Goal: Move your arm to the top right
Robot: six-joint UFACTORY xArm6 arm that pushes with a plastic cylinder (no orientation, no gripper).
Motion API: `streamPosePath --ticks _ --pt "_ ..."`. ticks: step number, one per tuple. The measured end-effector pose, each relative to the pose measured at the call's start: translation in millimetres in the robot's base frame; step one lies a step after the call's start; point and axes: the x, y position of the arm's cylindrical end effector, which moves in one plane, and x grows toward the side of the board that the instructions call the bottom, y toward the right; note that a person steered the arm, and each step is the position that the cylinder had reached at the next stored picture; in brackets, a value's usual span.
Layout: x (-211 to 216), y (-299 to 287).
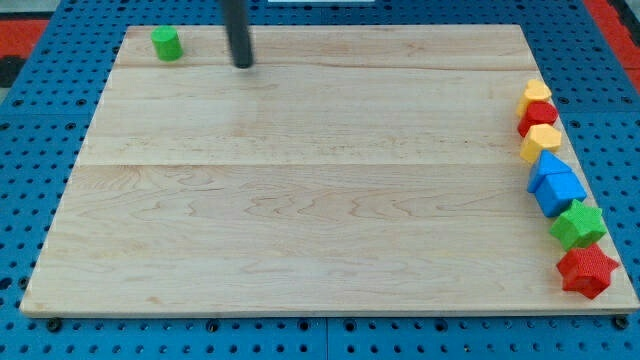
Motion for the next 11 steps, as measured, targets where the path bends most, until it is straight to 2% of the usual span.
streamPosePath --ticks 1,3,10,11 --pt "-0.3 56.7" --pt "-3.2 217.9" --pt "-4.9 232.8" --pt "-4.9 292.4"
